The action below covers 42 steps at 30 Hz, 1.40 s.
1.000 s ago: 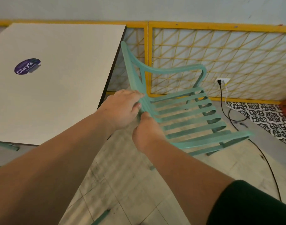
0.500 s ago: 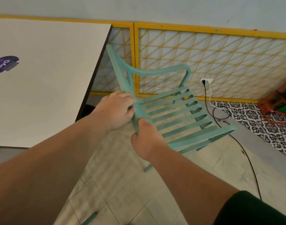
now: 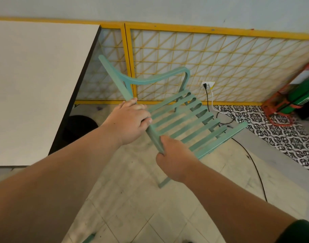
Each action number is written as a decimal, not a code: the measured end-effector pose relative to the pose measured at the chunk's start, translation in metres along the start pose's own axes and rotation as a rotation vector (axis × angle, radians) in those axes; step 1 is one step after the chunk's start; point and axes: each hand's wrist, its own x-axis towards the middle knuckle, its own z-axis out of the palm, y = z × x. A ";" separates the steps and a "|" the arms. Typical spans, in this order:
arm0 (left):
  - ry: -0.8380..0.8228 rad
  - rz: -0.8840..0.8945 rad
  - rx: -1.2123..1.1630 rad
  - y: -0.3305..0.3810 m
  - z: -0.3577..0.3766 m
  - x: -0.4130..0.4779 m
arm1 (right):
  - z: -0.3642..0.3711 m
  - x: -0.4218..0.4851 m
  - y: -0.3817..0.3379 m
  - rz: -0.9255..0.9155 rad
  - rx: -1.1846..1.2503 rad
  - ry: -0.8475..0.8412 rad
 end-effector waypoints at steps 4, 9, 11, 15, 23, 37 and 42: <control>-0.010 0.016 0.008 0.017 0.008 0.010 | -0.011 -0.014 0.022 0.032 -0.005 -0.016; -0.025 -0.021 0.022 0.032 0.020 0.016 | -0.014 -0.020 0.032 0.024 0.006 -0.007; -0.028 -0.043 0.036 0.033 0.021 0.019 | -0.013 -0.018 0.033 0.023 0.015 -0.006; -0.070 -0.018 0.070 0.032 0.015 0.020 | -0.012 -0.017 0.032 0.035 0.055 -0.001; -0.057 0.069 0.238 -0.009 -0.014 0.064 | -0.010 -0.018 0.032 0.053 0.064 0.013; 0.152 0.128 0.383 -0.040 0.001 0.098 | -0.011 -0.016 0.032 0.051 0.031 -0.003; 0.195 0.133 0.383 -0.032 0.001 0.093 | -0.011 -0.018 0.034 0.052 0.022 -0.005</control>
